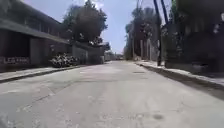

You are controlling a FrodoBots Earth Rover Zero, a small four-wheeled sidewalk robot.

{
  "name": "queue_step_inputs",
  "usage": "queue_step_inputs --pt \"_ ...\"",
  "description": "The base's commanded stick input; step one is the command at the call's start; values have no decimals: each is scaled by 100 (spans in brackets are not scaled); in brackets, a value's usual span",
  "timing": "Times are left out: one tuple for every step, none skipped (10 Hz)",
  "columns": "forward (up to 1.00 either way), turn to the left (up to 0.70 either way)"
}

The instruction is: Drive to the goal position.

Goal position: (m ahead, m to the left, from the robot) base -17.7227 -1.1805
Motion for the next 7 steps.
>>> queue_step_inputs --pt "100 -37" --pt "100 -25" --pt "100 -1" --pt "100 3" --pt "100 3" --pt "100 3" --pt "100 3"
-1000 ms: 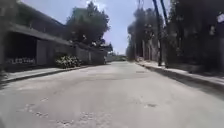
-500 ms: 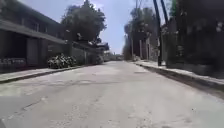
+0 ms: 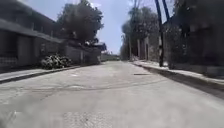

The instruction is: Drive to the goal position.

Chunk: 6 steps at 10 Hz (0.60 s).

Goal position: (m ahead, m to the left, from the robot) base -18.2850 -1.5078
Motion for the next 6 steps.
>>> queue_step_inputs --pt "100 -20" --pt "100 -35" --pt "100 -18" --pt "100 3" --pt "100 -4" --pt "100 -25"
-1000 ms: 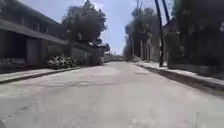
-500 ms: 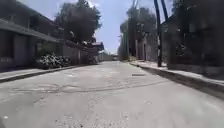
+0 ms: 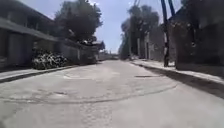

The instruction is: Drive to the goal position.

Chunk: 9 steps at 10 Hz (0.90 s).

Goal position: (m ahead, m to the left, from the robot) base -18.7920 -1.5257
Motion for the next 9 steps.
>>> queue_step_inputs --pt "100 -31" --pt "100 -4" --pt "100 3" --pt "100 3" --pt "100 3" --pt "100 3" --pt "100 3" --pt "100 3" --pt "100 3"
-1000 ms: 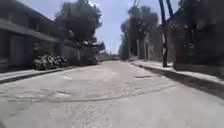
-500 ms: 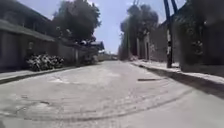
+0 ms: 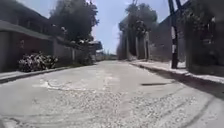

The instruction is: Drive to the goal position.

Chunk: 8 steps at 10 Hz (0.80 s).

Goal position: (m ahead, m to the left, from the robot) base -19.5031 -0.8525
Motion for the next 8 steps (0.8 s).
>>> queue_step_inputs --pt "100 3" --pt "100 3" --pt "100 3" --pt "100 3" --pt "100 -5" --pt "100 -25" --pt "100 -37" --pt "100 -37"
